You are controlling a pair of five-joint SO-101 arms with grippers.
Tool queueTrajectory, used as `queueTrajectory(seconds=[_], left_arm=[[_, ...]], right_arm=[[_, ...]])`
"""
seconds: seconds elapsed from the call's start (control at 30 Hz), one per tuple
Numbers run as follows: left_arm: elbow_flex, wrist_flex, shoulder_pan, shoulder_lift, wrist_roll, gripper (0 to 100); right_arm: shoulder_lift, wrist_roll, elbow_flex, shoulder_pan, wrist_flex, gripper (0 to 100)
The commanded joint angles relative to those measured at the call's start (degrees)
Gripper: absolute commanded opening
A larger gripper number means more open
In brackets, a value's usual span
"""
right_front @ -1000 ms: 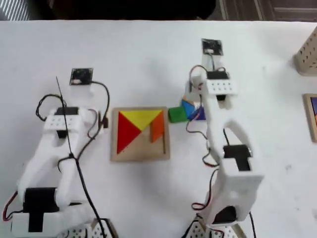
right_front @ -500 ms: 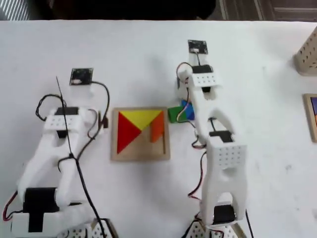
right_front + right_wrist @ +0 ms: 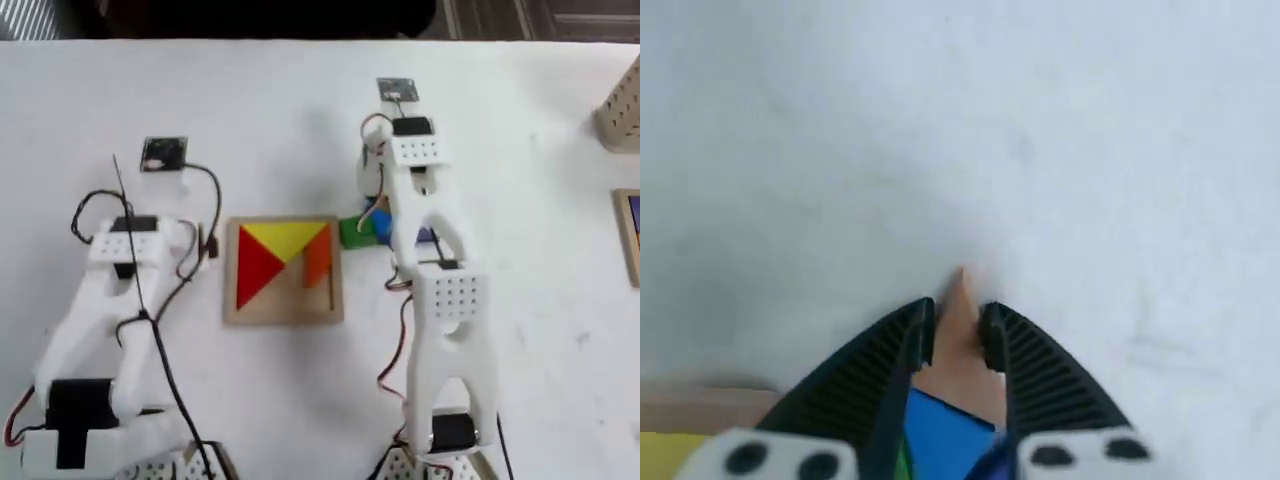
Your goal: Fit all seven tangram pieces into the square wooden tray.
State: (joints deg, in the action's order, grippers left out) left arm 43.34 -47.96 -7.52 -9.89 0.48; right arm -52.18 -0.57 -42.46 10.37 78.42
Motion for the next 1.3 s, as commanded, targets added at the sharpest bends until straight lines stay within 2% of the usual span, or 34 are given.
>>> queueTrajectory(seconds=[0.0, 0.33, 0.73, 0.9, 1.07, 1.27], left_arm=[[-2.9, -0.3, -0.2, 0.0, 0.1, 21], [-3.0, -0.3, -0.1, 0.1, 0.1, 21], [-3.2, -0.2, -0.4, 0.1, -1.2, 21], [-3.2, -0.2, -0.4, 0.1, -2.1, 21], [-2.4, 1.3, -0.5, 0.1, -2.4, 21], [-0.2, 2.5, -0.6, -2.4, -2.4, 21]], right_arm=[[0.6, 0.8, -2.0, 0.7, 2.0, 1.9], [8.0, 0.8, -2.5, -2.4, 8.2, 1.9], [13.9, 0.9, -2.3, -2.0, 18.3, 1.9], [16.0, 0.8, -0.4, 1.4, 19.9, 1.9], [19.7, 0.1, 6.4, 7.9, 19.6, 1.9], [21.2, -4.6, 12.6, 14.7, 14.2, 1.9]])
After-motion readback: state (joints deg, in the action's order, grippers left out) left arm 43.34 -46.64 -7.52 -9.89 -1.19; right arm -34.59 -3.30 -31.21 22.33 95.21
